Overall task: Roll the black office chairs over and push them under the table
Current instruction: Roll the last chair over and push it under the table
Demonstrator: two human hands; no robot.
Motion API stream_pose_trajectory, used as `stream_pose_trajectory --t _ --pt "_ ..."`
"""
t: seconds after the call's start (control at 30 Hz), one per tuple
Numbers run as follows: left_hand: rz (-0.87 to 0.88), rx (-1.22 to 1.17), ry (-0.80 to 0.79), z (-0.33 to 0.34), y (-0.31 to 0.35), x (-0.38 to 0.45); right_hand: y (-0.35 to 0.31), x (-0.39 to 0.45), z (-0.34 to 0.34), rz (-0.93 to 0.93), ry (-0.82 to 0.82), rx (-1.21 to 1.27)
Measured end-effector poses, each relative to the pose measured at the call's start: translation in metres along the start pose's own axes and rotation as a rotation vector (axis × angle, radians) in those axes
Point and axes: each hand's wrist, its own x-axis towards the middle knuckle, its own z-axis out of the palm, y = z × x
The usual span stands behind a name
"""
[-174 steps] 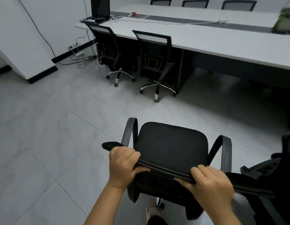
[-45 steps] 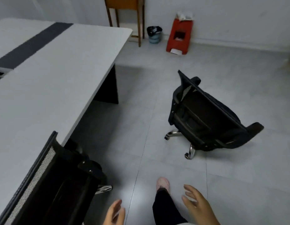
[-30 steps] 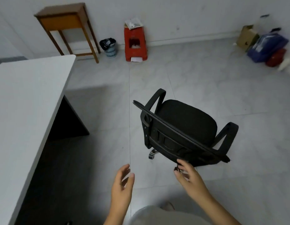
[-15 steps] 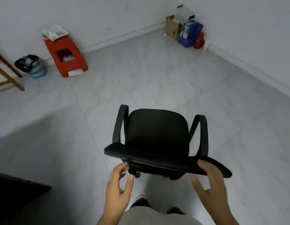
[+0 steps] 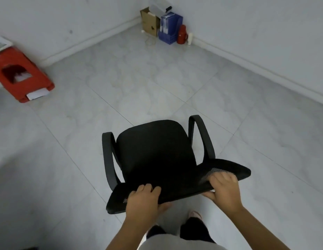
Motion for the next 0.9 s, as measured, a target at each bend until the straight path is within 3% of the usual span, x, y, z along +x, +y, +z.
stream_pose_trajectory --t 0.13,0.33,0.47,0.63,0.9 --pt "-0.04 0.022 -0.002 0.002 0.04 0.018 0.049 0.024 0.002 -0.093 -0.041 0.005" --pt "-0.203 0.017 0.327 0.021 0.119 0.061 0.131 0.076 0.001 -0.202 -0.211 0.078" --pt "-0.386 -0.009 0.462 0.023 0.173 0.091 0.175 0.105 0.006 -0.304 -0.296 0.141" --pt "-0.547 -0.011 0.559 0.02 0.21 0.121 0.21 0.136 0.015 -0.434 -0.332 0.164" --pt "-0.726 0.055 0.725 0.01 0.232 0.18 0.246 0.2 0.05 -0.632 -0.249 0.182"
